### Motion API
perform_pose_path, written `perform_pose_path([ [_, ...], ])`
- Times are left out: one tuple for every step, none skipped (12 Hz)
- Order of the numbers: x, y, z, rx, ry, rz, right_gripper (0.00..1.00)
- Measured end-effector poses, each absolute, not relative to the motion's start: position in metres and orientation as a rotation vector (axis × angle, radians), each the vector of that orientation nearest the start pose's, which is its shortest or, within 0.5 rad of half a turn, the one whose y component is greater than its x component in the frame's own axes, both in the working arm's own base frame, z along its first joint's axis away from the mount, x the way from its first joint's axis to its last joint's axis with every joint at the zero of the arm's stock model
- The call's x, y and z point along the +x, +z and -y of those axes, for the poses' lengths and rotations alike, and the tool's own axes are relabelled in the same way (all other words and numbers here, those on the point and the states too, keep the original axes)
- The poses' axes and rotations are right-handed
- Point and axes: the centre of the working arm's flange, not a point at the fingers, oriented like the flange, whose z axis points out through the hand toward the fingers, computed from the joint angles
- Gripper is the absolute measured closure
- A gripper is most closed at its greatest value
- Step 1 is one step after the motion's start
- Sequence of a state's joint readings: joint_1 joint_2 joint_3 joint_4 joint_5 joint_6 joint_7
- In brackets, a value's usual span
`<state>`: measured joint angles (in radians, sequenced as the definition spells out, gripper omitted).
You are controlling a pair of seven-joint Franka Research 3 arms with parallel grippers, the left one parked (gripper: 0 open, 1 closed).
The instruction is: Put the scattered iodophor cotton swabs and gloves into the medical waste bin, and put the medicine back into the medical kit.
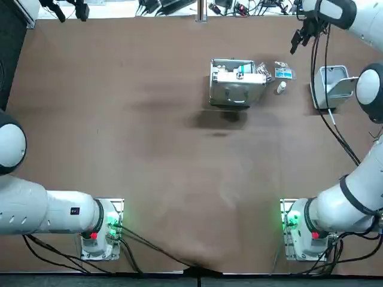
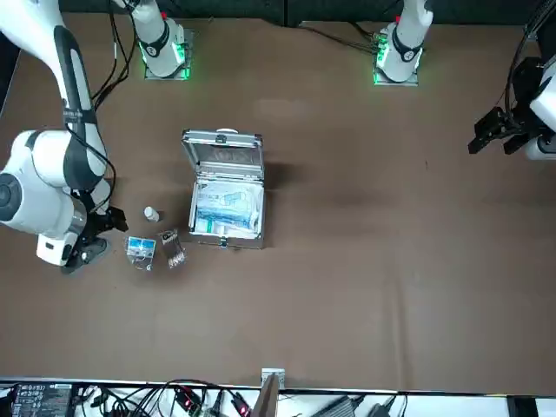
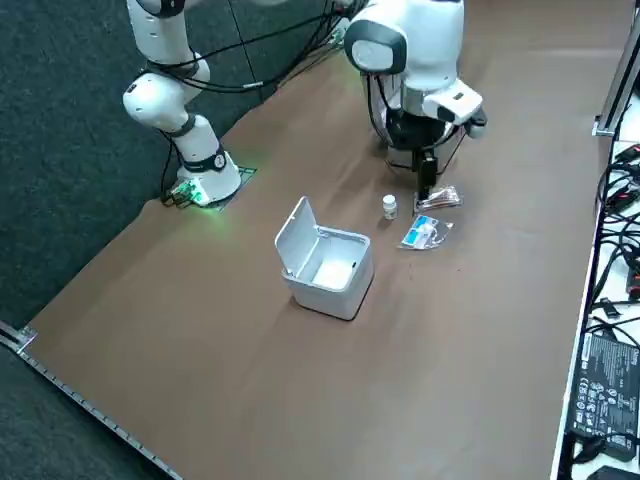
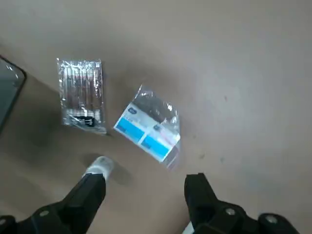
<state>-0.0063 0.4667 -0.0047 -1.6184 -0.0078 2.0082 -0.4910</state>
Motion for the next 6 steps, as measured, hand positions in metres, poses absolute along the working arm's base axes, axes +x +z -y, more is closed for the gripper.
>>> perform_pose_path([
  [0.672, 0.338, 0.009, -3.012, 0.100, 0.852, 0.00],
  [0.674, 0.327, 0.012, -2.989, 0.076, 0.943, 0.01],
  [0.673, 0.314, 0.016, -2.968, 0.045, 1.026, 0.01],
  [0.671, 0.299, 0.022, -2.953, 0.012, 1.092, 0.01],
  [0.667, 0.285, 0.027, -2.939, -0.017, 1.149, 0.04],
  [0.663, 0.271, 0.031, -2.928, -0.031, 1.189, 0.07],
])
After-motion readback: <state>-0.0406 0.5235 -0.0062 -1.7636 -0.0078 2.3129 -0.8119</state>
